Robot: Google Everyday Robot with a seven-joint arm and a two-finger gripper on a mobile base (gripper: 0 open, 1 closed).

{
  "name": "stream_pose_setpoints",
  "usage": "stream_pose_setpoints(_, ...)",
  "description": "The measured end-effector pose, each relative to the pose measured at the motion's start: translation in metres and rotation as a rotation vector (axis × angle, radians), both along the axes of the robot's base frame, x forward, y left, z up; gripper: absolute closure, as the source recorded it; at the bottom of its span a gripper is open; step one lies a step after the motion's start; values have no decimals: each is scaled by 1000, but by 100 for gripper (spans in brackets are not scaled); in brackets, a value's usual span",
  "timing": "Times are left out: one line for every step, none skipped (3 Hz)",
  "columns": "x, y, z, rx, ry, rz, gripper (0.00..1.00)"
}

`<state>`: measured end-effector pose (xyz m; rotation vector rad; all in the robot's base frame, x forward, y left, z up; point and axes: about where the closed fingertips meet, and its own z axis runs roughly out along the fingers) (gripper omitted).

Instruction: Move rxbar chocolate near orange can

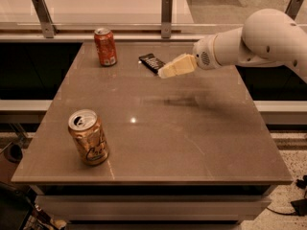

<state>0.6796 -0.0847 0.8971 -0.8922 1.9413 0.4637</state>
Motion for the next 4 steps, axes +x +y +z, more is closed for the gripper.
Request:
stream_pose_setpoints(9,10,-10,30,-3,1,0)
stream_pose_setpoints(23,24,-26,69,-1,5,0)
stream_pose_setpoints(33,33,-41,95,5,-13,0)
stream_pose_setpoints(44,44,-59,108,14,-36,0)
